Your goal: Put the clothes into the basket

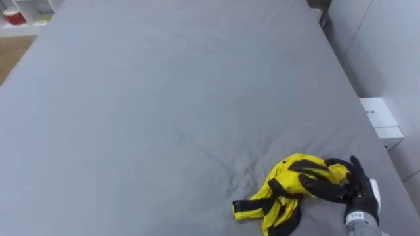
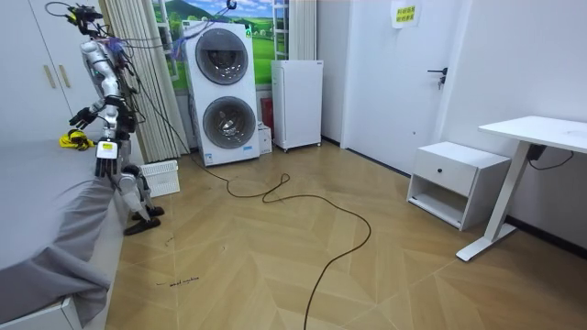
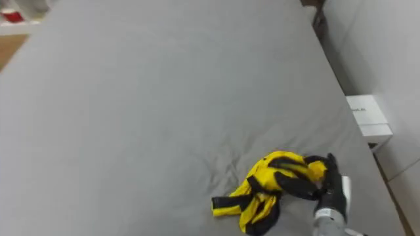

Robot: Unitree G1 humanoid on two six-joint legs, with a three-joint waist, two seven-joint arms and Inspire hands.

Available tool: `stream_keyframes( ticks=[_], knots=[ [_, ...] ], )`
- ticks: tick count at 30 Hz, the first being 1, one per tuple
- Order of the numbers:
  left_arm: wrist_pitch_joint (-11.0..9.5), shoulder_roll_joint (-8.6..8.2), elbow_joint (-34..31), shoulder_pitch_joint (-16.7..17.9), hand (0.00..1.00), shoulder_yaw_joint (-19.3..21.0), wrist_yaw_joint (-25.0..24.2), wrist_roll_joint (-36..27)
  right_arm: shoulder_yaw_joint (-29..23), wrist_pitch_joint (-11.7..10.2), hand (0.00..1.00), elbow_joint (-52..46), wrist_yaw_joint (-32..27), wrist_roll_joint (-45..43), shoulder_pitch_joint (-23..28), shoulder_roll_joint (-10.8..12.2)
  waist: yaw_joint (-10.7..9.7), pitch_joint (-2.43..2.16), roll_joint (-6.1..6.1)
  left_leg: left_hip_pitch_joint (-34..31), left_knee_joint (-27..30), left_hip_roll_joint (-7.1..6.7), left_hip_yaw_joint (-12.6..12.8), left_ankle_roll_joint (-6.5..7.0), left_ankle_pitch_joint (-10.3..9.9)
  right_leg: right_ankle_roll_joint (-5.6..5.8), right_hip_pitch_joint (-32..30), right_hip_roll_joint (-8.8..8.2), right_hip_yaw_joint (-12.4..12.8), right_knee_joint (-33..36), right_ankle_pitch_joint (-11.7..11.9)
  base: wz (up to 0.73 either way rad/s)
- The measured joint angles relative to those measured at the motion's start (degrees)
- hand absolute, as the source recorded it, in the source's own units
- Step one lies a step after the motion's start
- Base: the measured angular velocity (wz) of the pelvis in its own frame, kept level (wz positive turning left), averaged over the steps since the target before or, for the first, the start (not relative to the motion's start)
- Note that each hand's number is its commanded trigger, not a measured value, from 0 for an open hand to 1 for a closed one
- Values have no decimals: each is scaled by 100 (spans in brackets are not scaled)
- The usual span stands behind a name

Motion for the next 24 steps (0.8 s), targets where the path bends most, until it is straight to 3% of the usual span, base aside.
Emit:
stream_keyframes(
  ticks=[1, 5, 6, 7, 9, 13, 16, 19, 24],
  knots=[
    [1, -13, 47, 64, 0, 0, -9, -15, -3, 1, 0, -114, -75, -92, -4, -36, 1, -3, 4, 205, -205, -17, -8, 80, 174, 7, 69, 39, 76, -82, 11, -35],
    [73, -15, 166, -8, 0, 47, -9, -128, 4, 1, 0, -255, -214, -394, -102, -95, -15, 2, -4, 439, -496, -51, -34, 58, 236, 23, 187, 46, 116, -204, 28, -8],
    [94, -14, 197, -71, 0, 46, -9, -125, 23, 2, 0, -251, -292, -465, -124, -93, -14, 5, -3, 418, -496, -60, -66, 61, 254, 97, 165, 34, 97, -210, -6, 11],
    [135, -13, 207, -111, 0, 37, -7, -125, 66, 26, 0, -222, -350, -473, -118, -91, -22, 6, -6, 407, -493, -77, -91, 70, 272, 282, 158, 32, 88, -237, -90, 15],
    [181, -12, 205, -183, 0, 33, -7, -109, 150, 82, 0, -53, -404, -478, -117, -97, -26, -13, -2, 374, -492, -83, -133, 87, 327, 473, 166, 44, 87, -320, -117, 17],
    [201, -8, 341, -316, 0, -89, -9, -109, 404, 306, 0, 639, -357, -397, -179, -149, 34, -24, 17, 278, -500, -95, -164, 116, 354, 572, 159, 43, 57, -489, -50, 8],
    [206, -6, 490, -493, 0, -85, -34, -108, 460, 494, 0, 959, -271, -354, -186, -146, 178, -34, 40, 135, -505, -101, -161, 130, 357, 520, 51, 8, 4, -512, 11, 3],
    [237, 70, 631, -722, 0, -87, -28, -111, 641, 498, 0, 1451, -118, -207, -438, -155, 253, 10, -29, 48, -505, -105, -165, 137, 356, 482, -19, -16, -96, -523, 36, 5],
    [299, 105, 652, -812, 0, -208, -29, -218, 801, 548, 0, 1826, 58, -183, -569, -183, 316, 3, -37, -21, -503, -111, -166, 179, 329, 507, 31, -24, -240, -731, 53, 17]
  ],
)
